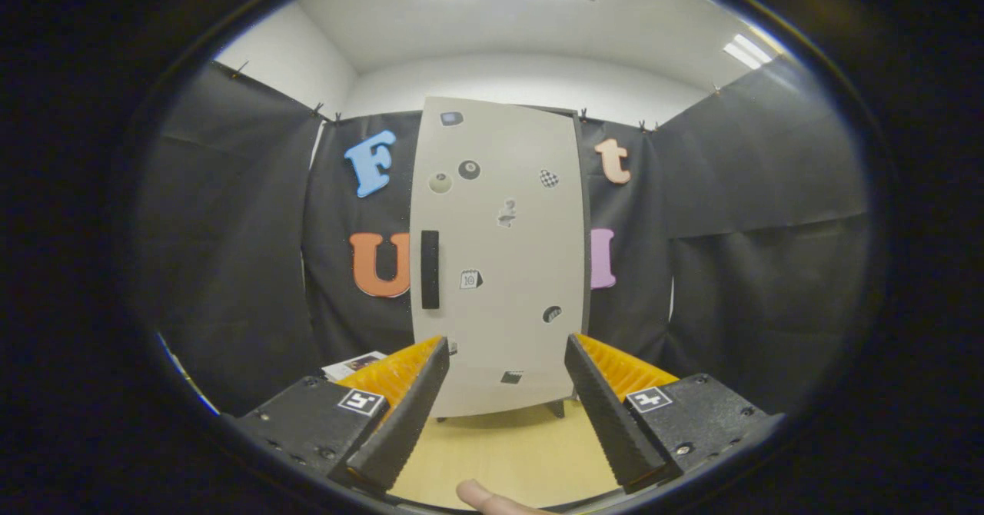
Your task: Open the shoe cabinet door, grab the shoes and put them into the shoe cabinet, then close the shoe cabinet door.
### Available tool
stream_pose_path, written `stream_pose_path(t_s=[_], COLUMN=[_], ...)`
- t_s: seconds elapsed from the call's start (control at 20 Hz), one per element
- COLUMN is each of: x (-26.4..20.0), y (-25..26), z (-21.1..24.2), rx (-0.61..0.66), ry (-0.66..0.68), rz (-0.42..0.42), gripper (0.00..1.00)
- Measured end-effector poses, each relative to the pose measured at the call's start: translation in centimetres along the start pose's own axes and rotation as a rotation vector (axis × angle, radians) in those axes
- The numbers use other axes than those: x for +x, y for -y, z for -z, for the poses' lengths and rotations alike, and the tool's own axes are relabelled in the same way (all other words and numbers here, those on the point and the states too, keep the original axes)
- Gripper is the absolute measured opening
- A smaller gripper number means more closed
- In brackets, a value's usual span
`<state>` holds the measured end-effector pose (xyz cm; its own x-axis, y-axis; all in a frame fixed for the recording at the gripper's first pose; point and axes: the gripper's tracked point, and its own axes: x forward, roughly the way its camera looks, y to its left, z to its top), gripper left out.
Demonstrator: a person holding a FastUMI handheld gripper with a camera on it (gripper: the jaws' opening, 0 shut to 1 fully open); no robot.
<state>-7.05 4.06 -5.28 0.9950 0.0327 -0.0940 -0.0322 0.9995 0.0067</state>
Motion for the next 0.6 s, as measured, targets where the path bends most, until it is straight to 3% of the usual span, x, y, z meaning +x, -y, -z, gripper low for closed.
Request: stream_pose_path(t_s=[0.6], x=[-0.4], y=[-1.4], z=[1.6], rx=[-0.027], ry=[-0.032], rz=[-0.043], gripper=[0.99])
